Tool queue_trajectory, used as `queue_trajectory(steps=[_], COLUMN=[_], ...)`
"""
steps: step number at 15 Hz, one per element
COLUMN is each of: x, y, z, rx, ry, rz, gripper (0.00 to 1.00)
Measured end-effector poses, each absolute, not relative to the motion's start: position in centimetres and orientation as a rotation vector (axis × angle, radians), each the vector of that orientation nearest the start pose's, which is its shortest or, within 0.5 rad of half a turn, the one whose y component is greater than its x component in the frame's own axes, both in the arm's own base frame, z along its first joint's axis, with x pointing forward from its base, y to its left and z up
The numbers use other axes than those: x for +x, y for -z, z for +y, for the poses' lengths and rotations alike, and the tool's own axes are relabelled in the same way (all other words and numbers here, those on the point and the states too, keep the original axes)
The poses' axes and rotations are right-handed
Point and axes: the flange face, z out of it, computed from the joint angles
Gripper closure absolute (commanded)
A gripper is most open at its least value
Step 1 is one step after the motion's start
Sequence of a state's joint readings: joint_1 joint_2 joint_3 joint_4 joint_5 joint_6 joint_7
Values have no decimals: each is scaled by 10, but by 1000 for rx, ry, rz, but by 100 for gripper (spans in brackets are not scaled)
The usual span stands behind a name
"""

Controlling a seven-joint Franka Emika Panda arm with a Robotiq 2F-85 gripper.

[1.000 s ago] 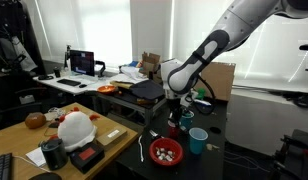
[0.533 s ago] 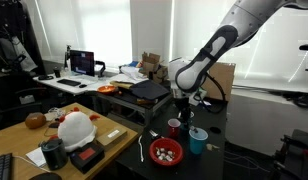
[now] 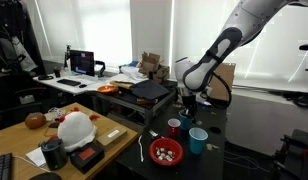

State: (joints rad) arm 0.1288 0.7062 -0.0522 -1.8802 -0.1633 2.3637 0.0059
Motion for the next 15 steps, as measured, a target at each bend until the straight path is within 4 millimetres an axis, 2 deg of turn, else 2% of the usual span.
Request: queue_trajectory(steps=[6, 10, 11, 13, 15], x=[605, 597, 595, 590, 587], y=[-109, -102, -100, -97, -95], z=[33, 41, 44, 48, 52], rx=[-3242, -3218, -3214, -3204, -3198], ry=[-306, -294, -294, -298, -308], rz=[-321, -335, -341, -348, -355], gripper=[100, 100, 78, 68, 53])
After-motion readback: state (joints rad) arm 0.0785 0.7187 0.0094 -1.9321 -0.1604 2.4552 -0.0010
